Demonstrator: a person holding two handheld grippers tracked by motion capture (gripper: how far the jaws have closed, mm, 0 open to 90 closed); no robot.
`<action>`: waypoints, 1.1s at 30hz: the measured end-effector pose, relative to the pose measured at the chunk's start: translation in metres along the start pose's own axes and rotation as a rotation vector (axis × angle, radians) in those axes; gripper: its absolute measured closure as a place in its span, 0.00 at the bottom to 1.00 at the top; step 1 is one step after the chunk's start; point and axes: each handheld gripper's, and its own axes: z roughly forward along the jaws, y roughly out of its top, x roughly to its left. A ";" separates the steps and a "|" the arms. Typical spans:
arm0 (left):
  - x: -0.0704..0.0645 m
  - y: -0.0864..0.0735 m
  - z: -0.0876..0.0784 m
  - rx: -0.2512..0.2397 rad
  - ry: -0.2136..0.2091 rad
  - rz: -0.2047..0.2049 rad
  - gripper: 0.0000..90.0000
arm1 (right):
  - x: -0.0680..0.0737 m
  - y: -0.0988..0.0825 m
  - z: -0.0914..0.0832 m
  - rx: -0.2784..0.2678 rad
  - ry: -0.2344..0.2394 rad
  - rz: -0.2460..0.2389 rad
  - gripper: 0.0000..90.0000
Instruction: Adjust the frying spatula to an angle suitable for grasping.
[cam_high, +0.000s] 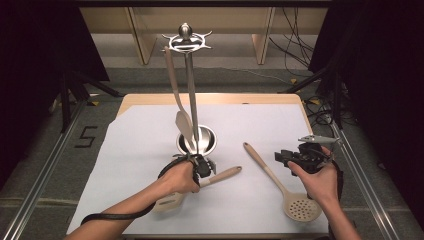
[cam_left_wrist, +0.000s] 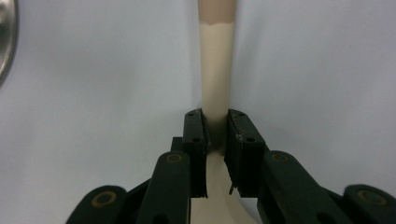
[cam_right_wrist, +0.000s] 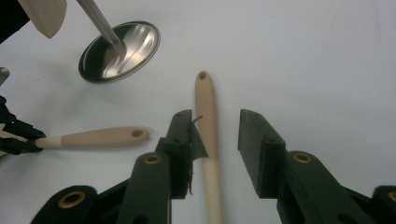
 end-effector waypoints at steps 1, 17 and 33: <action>0.001 0.000 0.000 -0.002 -0.004 -0.003 0.86 | 0.004 0.000 -0.001 0.013 -0.001 0.041 0.73; 0.001 -0.025 -0.021 -0.274 -0.073 -0.062 0.86 | 0.007 0.001 0.000 -0.008 0.007 0.029 0.73; -0.002 -0.041 -0.046 -0.666 0.004 -0.166 0.86 | 0.020 0.006 0.000 -0.070 0.043 -0.020 0.72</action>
